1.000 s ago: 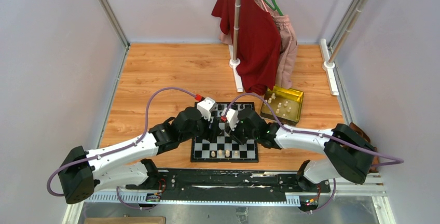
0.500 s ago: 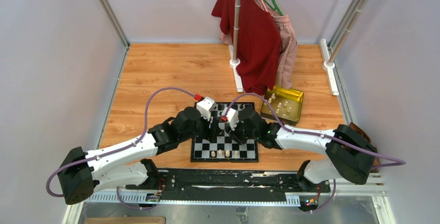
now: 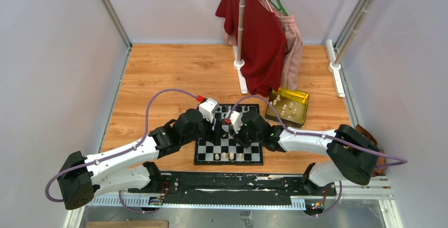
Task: Set up the chess pieces on the board
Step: Pick up the chess piece from the chessboard.
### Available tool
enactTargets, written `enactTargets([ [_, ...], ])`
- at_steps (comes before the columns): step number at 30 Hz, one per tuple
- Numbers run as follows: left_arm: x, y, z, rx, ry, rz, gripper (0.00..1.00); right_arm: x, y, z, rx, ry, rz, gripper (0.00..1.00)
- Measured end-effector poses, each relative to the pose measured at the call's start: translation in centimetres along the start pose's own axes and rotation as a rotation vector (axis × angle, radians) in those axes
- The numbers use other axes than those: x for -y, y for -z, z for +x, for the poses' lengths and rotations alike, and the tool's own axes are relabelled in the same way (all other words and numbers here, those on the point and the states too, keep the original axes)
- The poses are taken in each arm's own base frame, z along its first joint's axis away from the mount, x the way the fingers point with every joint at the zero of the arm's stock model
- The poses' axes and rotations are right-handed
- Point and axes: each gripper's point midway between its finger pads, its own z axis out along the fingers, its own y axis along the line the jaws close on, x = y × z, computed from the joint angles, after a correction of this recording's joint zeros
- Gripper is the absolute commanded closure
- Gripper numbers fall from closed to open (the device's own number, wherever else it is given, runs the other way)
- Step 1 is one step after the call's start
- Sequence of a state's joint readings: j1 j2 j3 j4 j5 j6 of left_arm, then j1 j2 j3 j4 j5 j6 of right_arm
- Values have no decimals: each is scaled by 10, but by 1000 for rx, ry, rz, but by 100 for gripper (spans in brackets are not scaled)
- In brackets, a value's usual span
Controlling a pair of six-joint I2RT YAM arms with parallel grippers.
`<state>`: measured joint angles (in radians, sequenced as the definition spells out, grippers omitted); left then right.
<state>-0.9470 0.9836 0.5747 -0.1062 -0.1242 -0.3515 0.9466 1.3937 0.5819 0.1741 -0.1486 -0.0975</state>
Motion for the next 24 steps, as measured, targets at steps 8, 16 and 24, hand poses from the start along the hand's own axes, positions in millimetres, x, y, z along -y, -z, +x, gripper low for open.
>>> enactTargets([
  [8,-2,5,-3,25,3,-3,33,2,0,-1,3,-11,14,94],
  [16,-4,7,-4,34,5,-17,33,5,12,9,-44,-15,42,95],
  [24,-11,9,-7,51,26,-58,33,13,30,-1,-113,0,76,97],
])
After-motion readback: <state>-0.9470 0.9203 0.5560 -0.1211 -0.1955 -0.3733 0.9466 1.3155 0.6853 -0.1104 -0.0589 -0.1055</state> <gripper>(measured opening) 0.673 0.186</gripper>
